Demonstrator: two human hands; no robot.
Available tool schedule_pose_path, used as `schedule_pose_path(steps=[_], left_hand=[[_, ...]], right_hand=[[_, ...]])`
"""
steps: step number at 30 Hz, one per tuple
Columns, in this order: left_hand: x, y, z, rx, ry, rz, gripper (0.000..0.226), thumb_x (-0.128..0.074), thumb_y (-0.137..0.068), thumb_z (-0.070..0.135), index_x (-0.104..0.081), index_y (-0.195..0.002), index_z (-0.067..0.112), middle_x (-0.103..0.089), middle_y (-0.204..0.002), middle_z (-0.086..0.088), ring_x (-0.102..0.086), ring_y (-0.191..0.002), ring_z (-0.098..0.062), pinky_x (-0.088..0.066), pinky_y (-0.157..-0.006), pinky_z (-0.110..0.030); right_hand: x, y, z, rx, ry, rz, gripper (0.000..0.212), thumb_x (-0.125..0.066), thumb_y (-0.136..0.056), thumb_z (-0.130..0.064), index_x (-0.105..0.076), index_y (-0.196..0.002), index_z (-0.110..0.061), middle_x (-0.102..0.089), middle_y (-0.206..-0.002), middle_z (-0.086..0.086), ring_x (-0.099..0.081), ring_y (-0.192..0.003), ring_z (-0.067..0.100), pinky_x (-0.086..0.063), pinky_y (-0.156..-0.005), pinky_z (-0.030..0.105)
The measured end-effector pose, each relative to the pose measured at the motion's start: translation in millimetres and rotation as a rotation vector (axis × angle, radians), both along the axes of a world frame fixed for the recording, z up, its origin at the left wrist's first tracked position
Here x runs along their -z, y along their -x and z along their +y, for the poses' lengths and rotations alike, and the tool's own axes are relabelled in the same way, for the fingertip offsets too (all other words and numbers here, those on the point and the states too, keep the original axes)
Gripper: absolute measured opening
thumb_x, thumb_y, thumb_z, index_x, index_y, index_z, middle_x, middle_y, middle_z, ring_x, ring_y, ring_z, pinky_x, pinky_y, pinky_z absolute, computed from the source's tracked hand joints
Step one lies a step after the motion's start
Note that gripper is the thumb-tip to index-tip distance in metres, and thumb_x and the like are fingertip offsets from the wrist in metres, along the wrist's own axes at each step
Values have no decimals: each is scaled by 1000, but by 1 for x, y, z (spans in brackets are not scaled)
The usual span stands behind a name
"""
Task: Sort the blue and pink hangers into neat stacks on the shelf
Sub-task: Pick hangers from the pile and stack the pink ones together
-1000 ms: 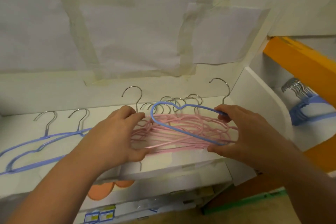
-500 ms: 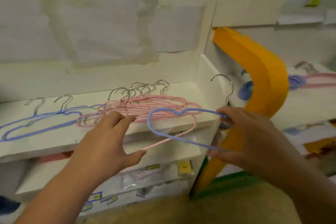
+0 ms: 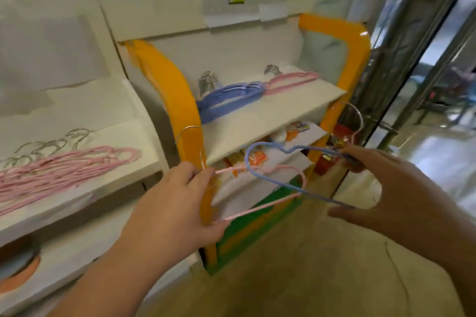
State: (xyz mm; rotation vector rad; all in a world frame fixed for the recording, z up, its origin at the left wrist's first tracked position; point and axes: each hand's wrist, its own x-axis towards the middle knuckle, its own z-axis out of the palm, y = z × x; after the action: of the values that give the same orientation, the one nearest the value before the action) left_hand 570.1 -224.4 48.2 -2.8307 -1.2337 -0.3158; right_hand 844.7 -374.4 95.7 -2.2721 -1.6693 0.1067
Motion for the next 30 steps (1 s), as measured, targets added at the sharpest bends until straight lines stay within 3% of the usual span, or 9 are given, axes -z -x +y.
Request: schedule_pose_path(steps=[5,7,10,14,18,22,27,30], left_hand=[[15,-73,27,97,77,27,84,-55,-64,76,-48,-135,30,-38,-102,15,-48,-95,-8,-47,-72,-21],[19,-100,43,98,82,33,84,-55,-66,78,-45,-137,33,-38,-102,17,-45,-90,-5,-43,-67,-18],[23,-143,74,82,94,19,80,-53,-67,80,-40,-135,39,-36,-100,18,-42,-83,-3,-35,-58,-16],[27,-202,127,76,106,-56,77,-55,-69,76,-41,-136,39,-42,-107,15,-47,-96,-6,-41,-70,-19],[26,-258,180,71,114,-121,73,-50,-69,76,-46,-130,37,-49,-106,12,-51,-101,-11,-44,-69,-25],[32,-299,218,53,127,-149,73,-46,-68,75,-48,-128,34,-51,-109,10,-50,-108,-14,-47,-74,-29],[41,-340,249,0,107,-145,74,-57,-65,68,-54,-127,29,-52,-107,7,-53,-101,-17,-47,-76,-28],[39,-362,271,-44,75,-147,79,-50,-62,69,-55,-129,29,-54,-108,4,-55,-100,-21,-50,-78,-34]], right_hand=[[18,-65,-7,104,35,42,93,-70,-49,-78,-41,-131,-47,-50,-109,-32,-53,-101,1,-49,-89,31],[23,-87,6,112,61,39,91,-72,-50,-76,-39,-131,-50,-47,-107,-34,-52,-101,-2,-47,-88,27],[29,-123,37,118,69,29,92,-65,-50,-83,-36,-132,-53,-51,-110,-31,-53,-103,0,-50,-90,32],[26,-172,91,94,43,-7,91,-62,-50,-85,-35,-131,-54,-50,-107,-31,-55,-103,4,-51,-89,33],[16,-211,144,69,11,-24,86,-75,-54,-71,-41,-131,-51,-46,-103,-36,-54,-97,1,-43,-78,16],[20,-251,192,62,-11,19,77,-76,-58,-69,-48,-127,-48,-58,-114,-23,-57,-97,4,-49,-80,22],[29,-299,250,-5,2,99,93,-76,-52,-70,-42,-135,-45,-49,-122,-28,-52,-109,1,-47,-90,26],[31,-330,290,-69,-20,171,95,-80,-52,-65,-42,-135,-42,-51,-114,-29,-53,-102,-2,-48,-82,22]])
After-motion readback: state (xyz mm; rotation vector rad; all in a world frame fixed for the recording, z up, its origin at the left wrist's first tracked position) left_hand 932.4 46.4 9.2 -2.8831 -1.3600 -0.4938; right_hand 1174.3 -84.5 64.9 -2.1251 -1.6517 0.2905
